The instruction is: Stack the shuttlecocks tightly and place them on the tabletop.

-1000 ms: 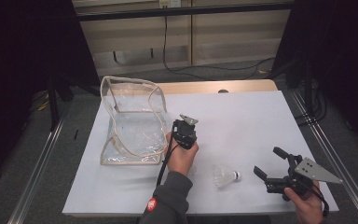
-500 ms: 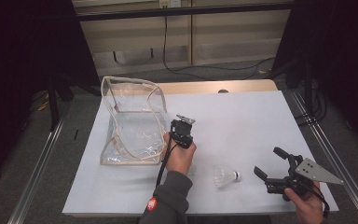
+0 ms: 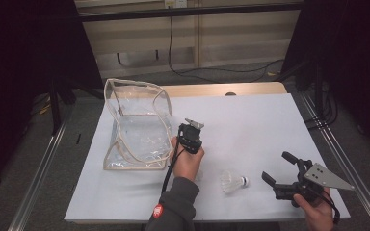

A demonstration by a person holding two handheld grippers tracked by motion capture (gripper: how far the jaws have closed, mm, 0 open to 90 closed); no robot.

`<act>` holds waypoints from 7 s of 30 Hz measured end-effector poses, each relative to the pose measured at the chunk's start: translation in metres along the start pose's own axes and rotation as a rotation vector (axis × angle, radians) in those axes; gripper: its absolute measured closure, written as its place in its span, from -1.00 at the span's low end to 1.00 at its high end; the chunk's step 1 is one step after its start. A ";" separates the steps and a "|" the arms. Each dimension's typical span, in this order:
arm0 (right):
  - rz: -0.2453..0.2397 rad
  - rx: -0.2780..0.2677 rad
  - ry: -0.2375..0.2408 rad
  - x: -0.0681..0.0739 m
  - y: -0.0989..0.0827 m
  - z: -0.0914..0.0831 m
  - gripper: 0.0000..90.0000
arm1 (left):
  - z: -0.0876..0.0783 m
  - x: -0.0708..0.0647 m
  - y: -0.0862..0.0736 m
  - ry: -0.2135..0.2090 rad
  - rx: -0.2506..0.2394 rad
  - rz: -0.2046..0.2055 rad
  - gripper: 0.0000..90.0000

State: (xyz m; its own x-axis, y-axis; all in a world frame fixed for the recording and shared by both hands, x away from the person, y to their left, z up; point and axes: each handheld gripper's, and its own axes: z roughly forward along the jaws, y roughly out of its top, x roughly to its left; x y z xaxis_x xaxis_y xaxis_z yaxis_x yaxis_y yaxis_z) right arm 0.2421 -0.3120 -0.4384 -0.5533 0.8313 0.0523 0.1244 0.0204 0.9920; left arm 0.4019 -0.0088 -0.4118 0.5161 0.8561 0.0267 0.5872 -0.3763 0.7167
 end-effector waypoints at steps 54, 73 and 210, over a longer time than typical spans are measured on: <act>0.004 0.003 0.018 0.002 -0.002 0.001 -1.00 | 0.004 0.020 -0.005 0.103 0.135 -0.139 1.00; 0.004 0.003 0.024 0.003 -0.002 0.002 -1.00 | 0.000 0.016 -0.006 0.124 0.098 -0.119 1.00; 0.010 -0.002 0.038 0.006 -0.002 -0.001 -1.00 | 0.020 0.011 0.005 0.116 0.071 -0.069 1.00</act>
State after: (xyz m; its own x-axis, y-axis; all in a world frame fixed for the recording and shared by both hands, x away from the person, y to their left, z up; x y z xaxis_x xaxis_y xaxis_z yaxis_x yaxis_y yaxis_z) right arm 0.2378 -0.3074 -0.4400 -0.5826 0.8100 0.0663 0.1282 0.0111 0.9917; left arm 0.4231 -0.0087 -0.4217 0.4000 0.9144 0.0622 0.6636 -0.3358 0.6684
